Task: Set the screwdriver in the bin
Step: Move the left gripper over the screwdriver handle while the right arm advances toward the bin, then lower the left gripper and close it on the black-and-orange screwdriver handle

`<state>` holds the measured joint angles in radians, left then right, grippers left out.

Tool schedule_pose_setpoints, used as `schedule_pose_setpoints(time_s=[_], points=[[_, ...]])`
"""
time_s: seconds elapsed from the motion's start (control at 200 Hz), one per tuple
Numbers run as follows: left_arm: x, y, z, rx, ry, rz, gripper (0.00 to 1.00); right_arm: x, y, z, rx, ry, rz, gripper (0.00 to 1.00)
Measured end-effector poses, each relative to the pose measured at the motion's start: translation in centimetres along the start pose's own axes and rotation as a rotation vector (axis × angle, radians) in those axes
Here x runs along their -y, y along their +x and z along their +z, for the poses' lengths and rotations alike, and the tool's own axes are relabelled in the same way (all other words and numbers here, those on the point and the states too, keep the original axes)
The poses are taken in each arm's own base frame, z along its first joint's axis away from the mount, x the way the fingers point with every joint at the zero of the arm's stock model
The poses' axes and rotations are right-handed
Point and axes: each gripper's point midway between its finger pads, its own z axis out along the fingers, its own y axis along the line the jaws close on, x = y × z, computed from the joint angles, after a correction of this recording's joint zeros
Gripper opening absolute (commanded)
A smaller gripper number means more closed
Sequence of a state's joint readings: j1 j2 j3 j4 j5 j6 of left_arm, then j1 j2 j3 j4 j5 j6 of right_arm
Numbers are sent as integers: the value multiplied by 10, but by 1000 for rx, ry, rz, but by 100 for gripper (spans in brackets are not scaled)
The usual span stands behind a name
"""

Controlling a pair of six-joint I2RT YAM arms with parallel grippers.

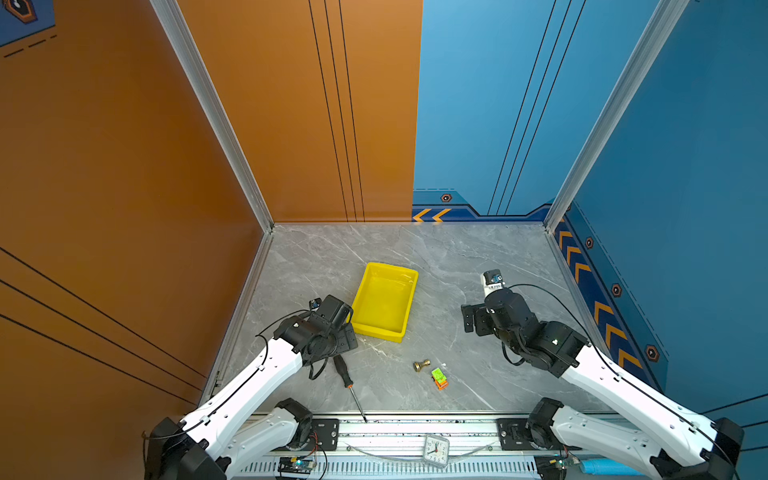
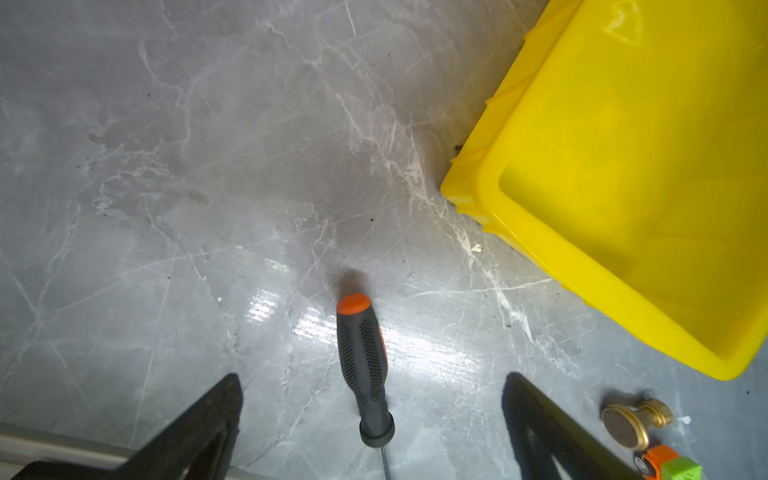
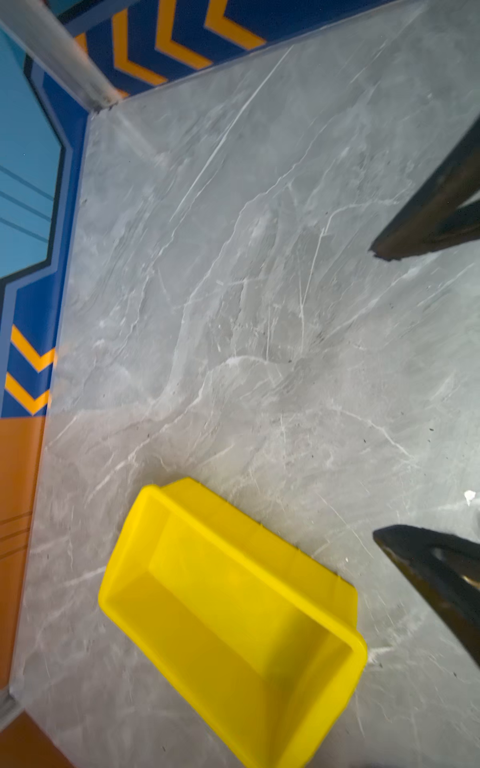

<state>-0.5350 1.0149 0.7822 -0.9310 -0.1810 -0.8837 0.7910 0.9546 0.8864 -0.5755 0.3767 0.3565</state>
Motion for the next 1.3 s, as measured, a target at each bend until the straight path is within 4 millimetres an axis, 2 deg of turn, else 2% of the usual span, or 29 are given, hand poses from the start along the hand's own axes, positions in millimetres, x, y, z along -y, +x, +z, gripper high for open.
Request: schedule_pose_setpoints(time_s=[0.165, 0.345, 0.526, 0.546, 0.786, 0.946, 1.302], points=[[-4, 14, 12, -45, -47, -20, 99, -34, -1, 3, 4, -117, -47, 100], [-10, 29, 26, -93, -104, -19, 92, -59, -2, 8, 9, -194, -75, 100], [-12, 37, 37, -103, -113, -31, 87, -67, -3, 16, 5, -207, -88, 100], [-12, 38, 39, -104, -113, -34, 82, -68, -2, 17, 3, -210, -92, 100], [-12, 52, 57, -125, -135, -38, 73, -74, -2, 20, -2, -229, -106, 100], [-9, 54, 65, -122, -130, -46, 71, -75, -3, 20, 2, -238, -104, 100], [-3, 57, 78, -120, -132, -62, 51, -75, -5, 17, 11, -241, -109, 100]])
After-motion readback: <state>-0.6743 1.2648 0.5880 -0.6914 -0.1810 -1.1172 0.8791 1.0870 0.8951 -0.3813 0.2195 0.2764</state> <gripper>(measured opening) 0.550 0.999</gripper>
